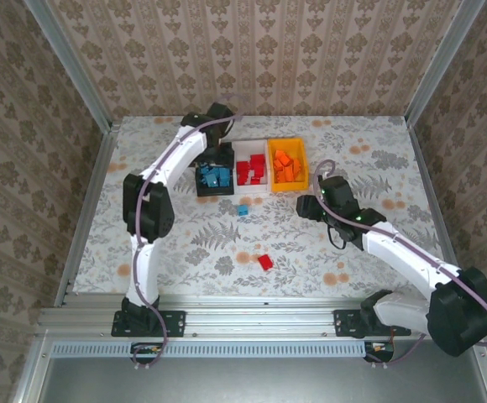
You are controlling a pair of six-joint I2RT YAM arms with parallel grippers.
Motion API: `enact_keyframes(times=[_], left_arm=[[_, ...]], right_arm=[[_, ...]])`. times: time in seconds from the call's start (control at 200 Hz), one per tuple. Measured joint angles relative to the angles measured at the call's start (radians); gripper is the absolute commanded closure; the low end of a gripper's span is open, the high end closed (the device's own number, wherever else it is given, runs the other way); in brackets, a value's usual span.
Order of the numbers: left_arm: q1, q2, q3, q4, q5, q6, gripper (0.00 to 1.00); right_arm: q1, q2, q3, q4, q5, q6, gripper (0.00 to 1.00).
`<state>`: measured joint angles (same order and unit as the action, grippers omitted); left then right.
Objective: Sort the legos into containers by color
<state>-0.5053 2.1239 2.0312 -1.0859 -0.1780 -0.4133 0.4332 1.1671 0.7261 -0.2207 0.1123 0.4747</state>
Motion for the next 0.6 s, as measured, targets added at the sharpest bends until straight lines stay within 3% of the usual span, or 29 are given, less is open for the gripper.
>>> enact_keyframes(times=[0.15,0.295,0.605], left_arm=[[-0.114,-0.184,-0.21,0.067,0.043,-0.066,0.0],[-0.223,-0.205,-0.365,0.138,0.1,-0.163,0.02],[-0.232,-0.103,-0.454,0.24,0.161,-0.287,0.15]], right_arm=[[0.0,-0.009,-0.029,0.001,0.008,0.0,0.29],[0.0,-0.009,-0.056,-0.001,0.011,0.001,0.29],[0.0,-0.029,-0.068,-0.004,0.011,0.0,0.28]])
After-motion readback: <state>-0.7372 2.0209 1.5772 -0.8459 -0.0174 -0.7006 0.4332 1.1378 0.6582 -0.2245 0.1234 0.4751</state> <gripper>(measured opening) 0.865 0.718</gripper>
